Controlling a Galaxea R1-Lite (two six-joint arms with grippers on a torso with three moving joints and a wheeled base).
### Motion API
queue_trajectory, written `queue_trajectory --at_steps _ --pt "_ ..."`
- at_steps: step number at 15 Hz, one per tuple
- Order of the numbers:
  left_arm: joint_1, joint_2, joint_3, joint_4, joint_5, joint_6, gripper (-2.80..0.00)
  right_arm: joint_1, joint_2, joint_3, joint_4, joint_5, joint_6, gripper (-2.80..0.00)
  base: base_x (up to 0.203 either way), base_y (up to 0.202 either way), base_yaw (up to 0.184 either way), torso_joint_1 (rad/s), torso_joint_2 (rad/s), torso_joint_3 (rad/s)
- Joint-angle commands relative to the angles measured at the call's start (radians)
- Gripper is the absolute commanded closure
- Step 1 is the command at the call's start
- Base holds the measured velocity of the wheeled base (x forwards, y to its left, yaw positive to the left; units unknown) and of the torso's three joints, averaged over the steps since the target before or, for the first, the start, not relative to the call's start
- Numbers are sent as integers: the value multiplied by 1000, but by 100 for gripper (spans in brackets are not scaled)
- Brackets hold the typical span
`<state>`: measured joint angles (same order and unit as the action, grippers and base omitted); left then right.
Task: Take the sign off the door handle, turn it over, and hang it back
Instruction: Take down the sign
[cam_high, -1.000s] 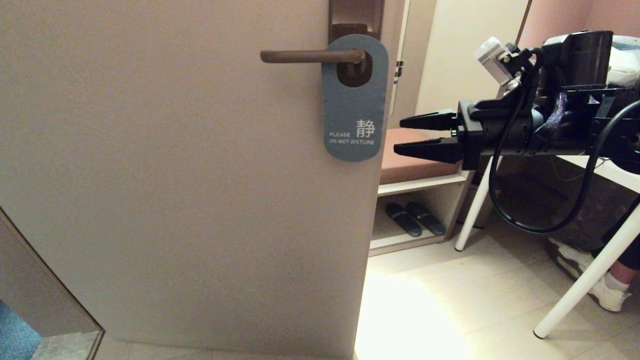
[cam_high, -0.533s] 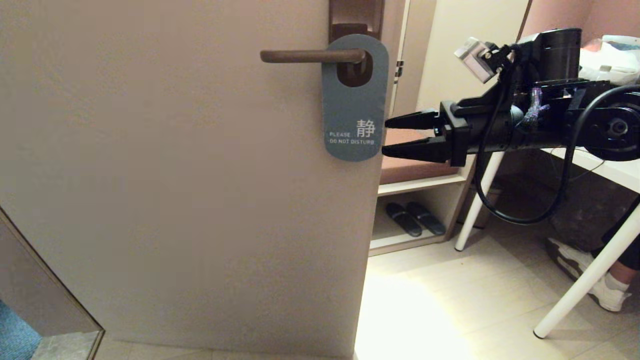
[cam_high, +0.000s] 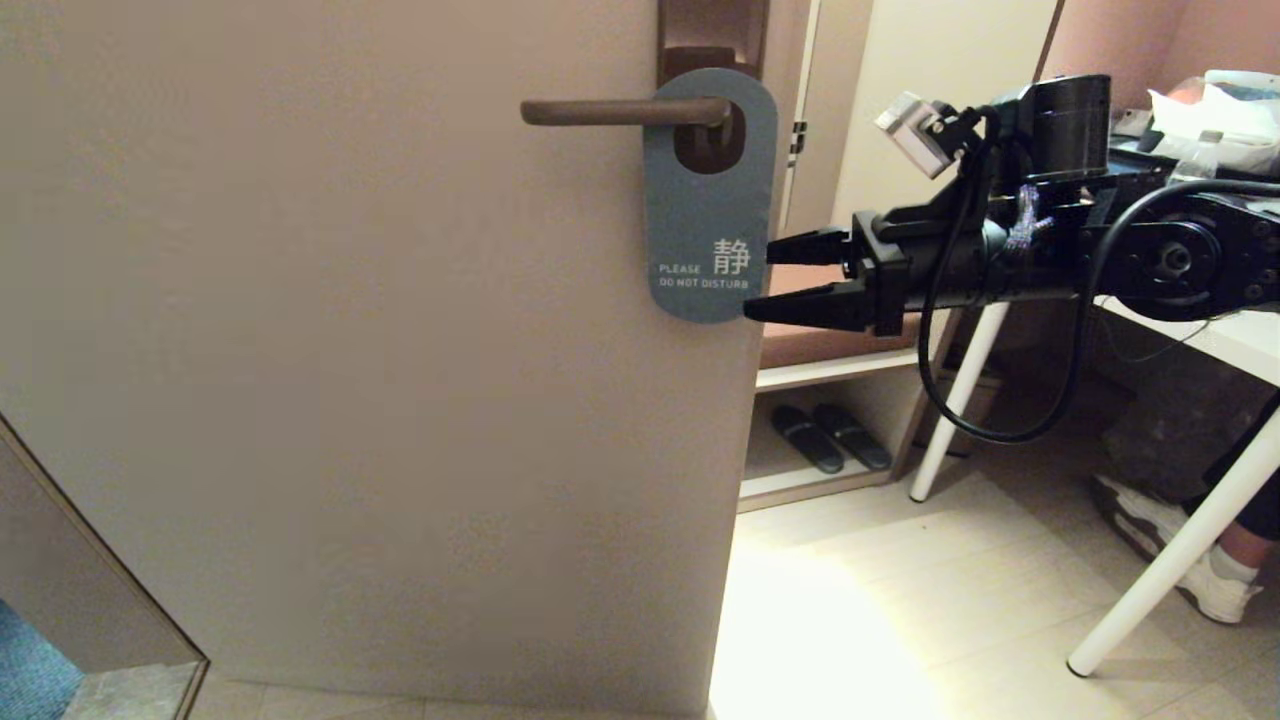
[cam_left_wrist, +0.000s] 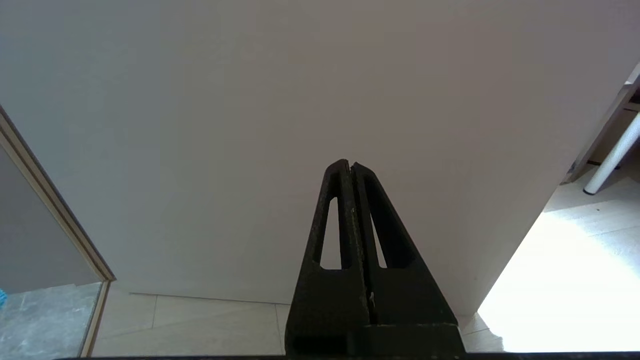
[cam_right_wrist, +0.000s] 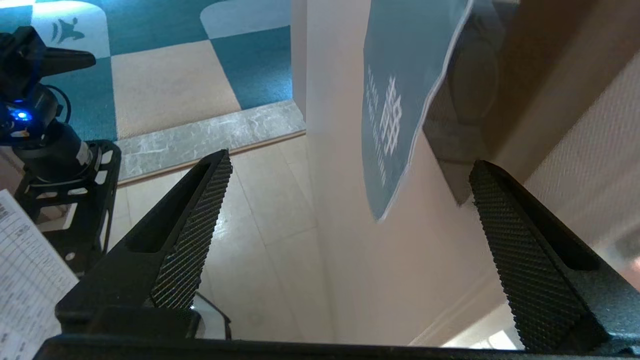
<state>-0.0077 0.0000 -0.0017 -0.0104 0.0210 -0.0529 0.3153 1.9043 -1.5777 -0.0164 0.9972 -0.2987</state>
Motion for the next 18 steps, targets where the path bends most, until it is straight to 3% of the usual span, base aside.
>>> queue_trajectory --at_steps 1,18 --pt "0 2 0 0 0 -1 0 14 20 -20 0 6 -2 -280 0 0 0 0 0 0" --pt "0 2 0 0 0 -1 0 67 129 -164 -7 6 -2 -280 0 0 0 0 0 0"
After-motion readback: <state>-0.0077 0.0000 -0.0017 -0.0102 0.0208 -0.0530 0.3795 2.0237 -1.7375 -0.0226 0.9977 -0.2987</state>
